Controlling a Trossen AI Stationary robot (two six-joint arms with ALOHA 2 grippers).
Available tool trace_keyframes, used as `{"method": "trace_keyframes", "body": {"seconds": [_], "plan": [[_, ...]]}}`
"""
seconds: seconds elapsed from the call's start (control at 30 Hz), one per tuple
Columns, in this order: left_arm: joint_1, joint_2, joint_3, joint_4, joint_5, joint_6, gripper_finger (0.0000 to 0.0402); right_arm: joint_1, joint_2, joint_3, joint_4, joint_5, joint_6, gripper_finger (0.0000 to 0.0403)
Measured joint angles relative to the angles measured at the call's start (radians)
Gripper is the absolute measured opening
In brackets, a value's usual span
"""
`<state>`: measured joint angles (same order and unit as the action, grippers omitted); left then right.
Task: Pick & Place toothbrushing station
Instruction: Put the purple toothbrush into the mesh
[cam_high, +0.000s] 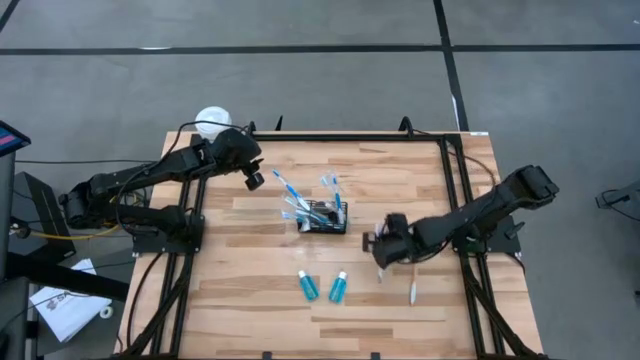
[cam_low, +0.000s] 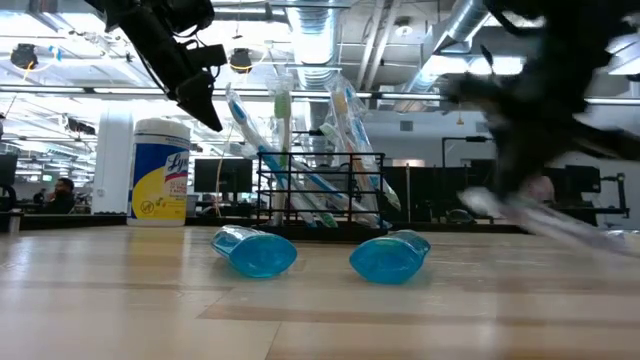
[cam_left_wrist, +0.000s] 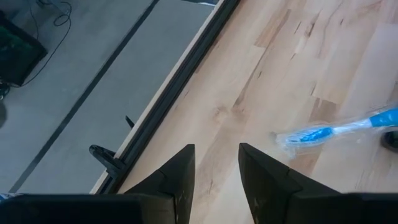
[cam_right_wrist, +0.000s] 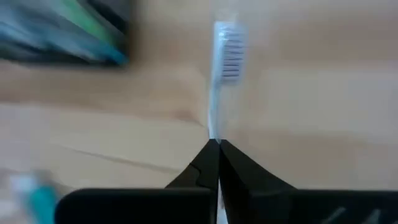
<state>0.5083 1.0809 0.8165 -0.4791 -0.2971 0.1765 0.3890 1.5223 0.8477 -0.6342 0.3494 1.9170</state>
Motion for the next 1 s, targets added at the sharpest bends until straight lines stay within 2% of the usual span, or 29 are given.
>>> {"method": "trace_keyframes", "body": {"seconds": [0.17,0.33,0.5,0.6,0.7,0.8,1.0], "plan": [[0.000,0.000,0.000,0.001,0.043,0.001,0.0117,-0.096,-0.116,0.065,-0.031,0.118,-0.197,0.0000],[-0.002,0.000,0.000,0.003,0.043,0.000,0.0117,-0.186,-0.193,0.090,0.007,0.164,-0.372,0.0000],[-0.002,0.000,0.000,0.008,0.044,0.000,0.0117,-0.258,-0.245,0.116,0.276,0.314,-0.698,0.0000],[-0.002,0.000,0.000,0.009,0.044,0.000,0.0117,-0.306,-0.247,0.116,0.438,0.338,-0.869,0.0000],[-0.002,0.000,0.000,0.009,0.044,0.001,0.0117,-0.338,-0.231,0.116,0.521,0.357,-1.004,0.0000],[-0.002,0.000,0.000,0.009,0.044,0.001,0.0117,-0.359,-0.203,0.114,0.529,0.356,-1.076,0.0000],[-0.002,0.000,0.000,0.009,0.044,0.002,0.0117,-0.366,-0.128,0.114,0.553,0.350,-1.087,0.0000]]}}
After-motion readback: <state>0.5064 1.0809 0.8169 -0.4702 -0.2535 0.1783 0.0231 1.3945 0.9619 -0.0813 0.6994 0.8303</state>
